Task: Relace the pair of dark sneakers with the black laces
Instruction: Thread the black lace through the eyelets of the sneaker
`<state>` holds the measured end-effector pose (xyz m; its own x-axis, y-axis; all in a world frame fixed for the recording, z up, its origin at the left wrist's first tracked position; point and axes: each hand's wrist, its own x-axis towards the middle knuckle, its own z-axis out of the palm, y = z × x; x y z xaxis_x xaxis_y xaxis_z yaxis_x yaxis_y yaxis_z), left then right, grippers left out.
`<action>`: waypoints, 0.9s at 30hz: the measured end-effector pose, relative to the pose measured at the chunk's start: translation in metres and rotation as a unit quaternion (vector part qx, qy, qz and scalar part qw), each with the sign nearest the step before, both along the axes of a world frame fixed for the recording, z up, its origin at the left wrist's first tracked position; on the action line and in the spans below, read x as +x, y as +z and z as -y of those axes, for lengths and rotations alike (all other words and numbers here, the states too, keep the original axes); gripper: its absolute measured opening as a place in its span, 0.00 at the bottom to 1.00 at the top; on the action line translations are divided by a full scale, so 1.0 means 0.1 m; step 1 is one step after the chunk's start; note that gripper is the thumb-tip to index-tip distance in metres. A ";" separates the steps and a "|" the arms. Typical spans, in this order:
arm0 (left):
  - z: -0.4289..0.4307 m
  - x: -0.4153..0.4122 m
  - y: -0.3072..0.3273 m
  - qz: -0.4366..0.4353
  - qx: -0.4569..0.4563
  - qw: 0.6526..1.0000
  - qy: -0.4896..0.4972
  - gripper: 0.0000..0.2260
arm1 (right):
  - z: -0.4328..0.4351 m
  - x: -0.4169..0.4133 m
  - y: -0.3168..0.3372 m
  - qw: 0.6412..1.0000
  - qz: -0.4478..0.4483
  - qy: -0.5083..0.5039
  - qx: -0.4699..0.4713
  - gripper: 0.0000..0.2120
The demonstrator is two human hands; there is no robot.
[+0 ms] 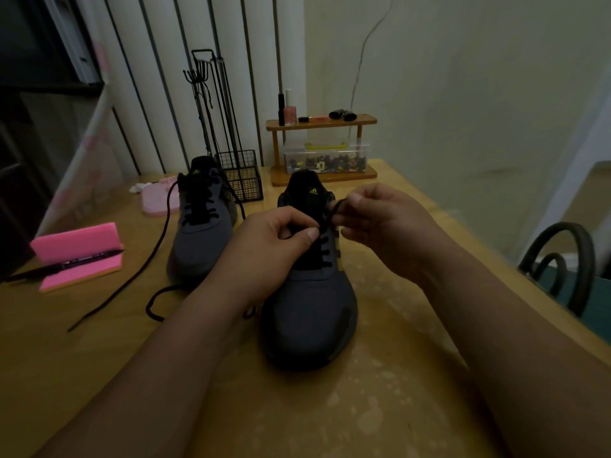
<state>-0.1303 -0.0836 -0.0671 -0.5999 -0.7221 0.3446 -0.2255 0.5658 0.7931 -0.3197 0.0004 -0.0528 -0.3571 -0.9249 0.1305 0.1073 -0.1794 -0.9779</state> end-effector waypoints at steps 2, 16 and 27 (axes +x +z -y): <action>-0.01 0.02 0.02 0.008 -0.001 1.000 -0.002 0.04 | 0.00 -0.04 0.04 0.992 0.119 0.004 -0.042 0.09; -0.10 0.06 0.05 -0.015 0.001 1.000 -0.006 0.04 | -0.09 -0.07 0.04 0.988 -0.146 -0.012 0.040 0.11; -0.04 0.04 0.02 -0.063 0.054 0.996 0.015 0.12 | -0.17 -0.20 -0.01 0.942 -0.302 0.067 0.126 0.23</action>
<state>-0.1264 -0.0797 -0.0652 -0.5347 -0.7755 0.3358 -0.1356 0.4709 0.8717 -0.3396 0.0173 -0.0534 -0.1653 -0.9854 0.0421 -0.4781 0.0427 -0.8773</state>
